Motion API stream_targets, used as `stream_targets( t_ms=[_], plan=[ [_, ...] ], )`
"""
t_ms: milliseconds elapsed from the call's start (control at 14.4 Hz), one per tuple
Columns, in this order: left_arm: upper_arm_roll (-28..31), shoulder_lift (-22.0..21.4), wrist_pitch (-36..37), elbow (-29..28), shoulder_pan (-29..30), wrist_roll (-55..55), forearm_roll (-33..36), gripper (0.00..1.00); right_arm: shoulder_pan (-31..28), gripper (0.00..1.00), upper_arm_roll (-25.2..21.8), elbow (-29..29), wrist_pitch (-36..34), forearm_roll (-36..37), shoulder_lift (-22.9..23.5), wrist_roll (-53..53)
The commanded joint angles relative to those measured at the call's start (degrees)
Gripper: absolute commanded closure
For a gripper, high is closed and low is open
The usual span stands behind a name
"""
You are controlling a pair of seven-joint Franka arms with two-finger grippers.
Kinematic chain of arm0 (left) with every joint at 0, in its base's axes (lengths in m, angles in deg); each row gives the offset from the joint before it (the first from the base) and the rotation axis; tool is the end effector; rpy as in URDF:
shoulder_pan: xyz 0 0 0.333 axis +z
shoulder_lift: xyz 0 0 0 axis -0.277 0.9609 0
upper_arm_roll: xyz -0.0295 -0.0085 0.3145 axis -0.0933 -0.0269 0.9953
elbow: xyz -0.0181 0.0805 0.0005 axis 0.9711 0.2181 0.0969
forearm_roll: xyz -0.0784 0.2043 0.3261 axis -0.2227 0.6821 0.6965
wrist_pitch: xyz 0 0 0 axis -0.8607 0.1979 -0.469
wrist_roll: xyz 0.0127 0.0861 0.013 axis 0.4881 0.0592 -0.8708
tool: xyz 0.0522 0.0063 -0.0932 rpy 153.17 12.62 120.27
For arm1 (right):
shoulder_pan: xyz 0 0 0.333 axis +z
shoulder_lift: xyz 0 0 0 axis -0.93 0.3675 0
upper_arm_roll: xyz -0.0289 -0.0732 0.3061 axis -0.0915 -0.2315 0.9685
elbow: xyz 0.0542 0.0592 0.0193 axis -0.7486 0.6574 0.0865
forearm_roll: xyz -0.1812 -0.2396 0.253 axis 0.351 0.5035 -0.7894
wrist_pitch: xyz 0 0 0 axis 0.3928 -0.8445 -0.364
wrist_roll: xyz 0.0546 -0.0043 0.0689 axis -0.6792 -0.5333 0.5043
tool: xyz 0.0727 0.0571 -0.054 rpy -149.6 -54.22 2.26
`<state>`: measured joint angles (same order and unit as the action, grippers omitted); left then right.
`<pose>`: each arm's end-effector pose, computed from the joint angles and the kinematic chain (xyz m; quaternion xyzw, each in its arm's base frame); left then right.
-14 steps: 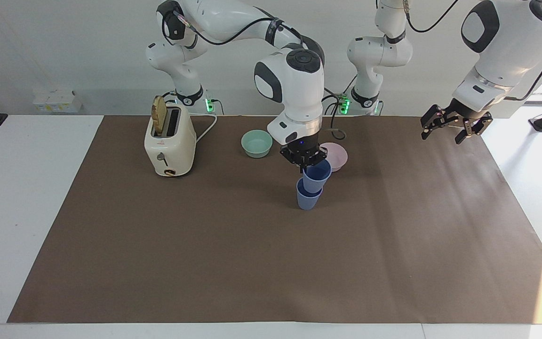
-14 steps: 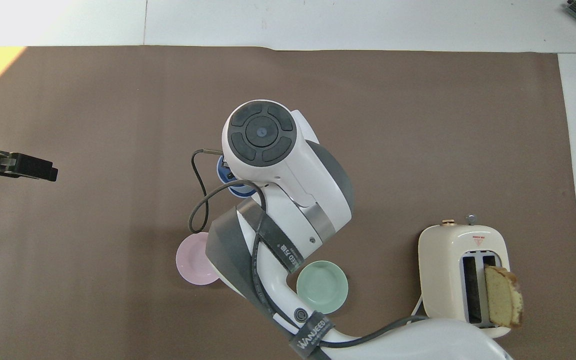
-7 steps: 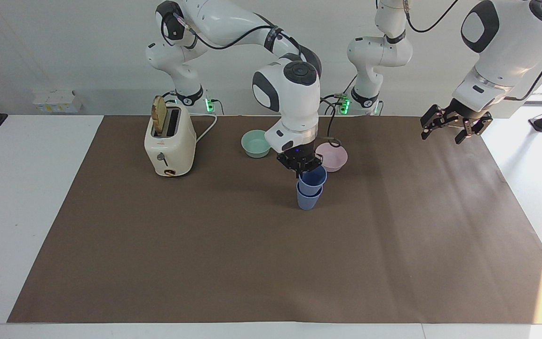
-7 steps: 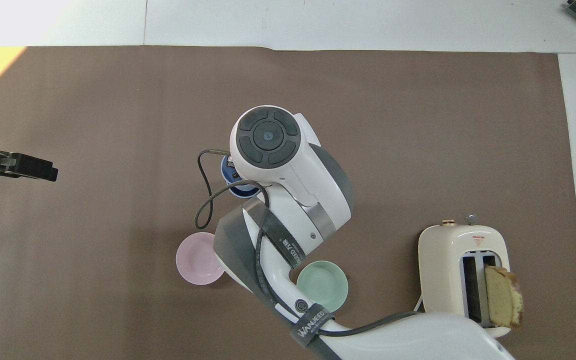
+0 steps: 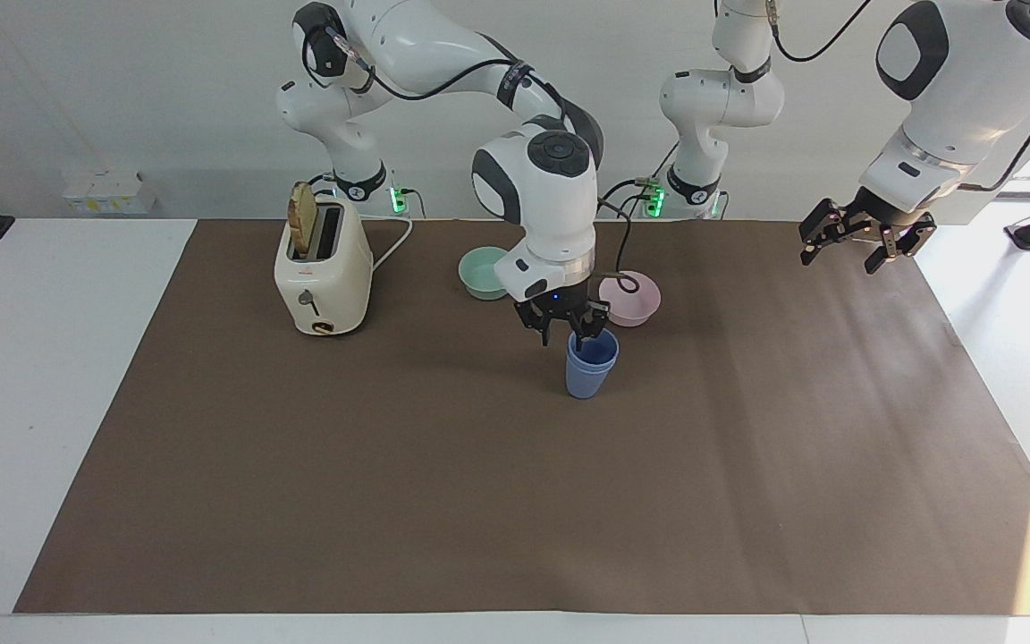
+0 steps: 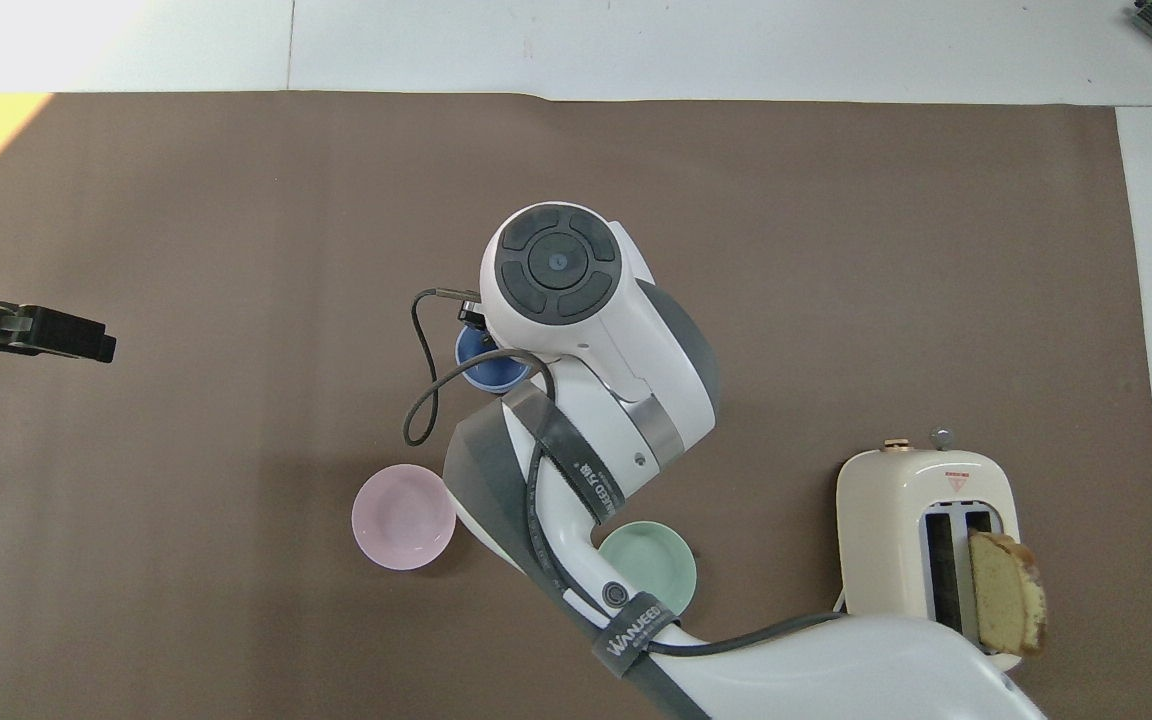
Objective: Stack blue cups with both arms
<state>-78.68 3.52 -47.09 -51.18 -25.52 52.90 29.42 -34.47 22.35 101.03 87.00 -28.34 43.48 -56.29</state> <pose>0.5479 -0.0197 0.5926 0.9954 -0.0896 -0.0014 0.0342 0.5825 0.4170 0.4453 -0.9891 0.1366 -0.0324 0.0434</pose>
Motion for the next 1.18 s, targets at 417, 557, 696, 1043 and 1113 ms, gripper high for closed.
stream_targets(
  t_ms=[417,557,696,1043,1113],
  plan=[
    [-0.3,-0.7,0.3,-0.2,0.3,0.1,1.1,0.0,-6.4,0.0,-1.0,-1.7,-14.9,1.0,-9.4,6.3],
    [-0.4,-0.7,0.3,-0.2,0.3,0.1,1.0,0.0,-9.0,0.0,-1.1,-2.6,-20.2,1.1,-11.7,11.3],
    [-0.4,-0.7,0.4,-0.2,0.3,0.0,1.0,0.0,-12.4,0.0,-1.1,-2.8,-23.7,1.1,-14.8,17.9],
    [-0.2,-0.9,1.0,0.3,0.2,0.0,1.1,0.0,-19.4,0.0,-0.8,-3.7,-32.5,5.2,-19.5,32.2],
    [-0.2,-0.9,1.1,0.5,0.1,0.0,1.1,0.0,-21.1,0.0,-0.9,-3.7,-33.2,5.3,-20.2,35.2]
  ],
)
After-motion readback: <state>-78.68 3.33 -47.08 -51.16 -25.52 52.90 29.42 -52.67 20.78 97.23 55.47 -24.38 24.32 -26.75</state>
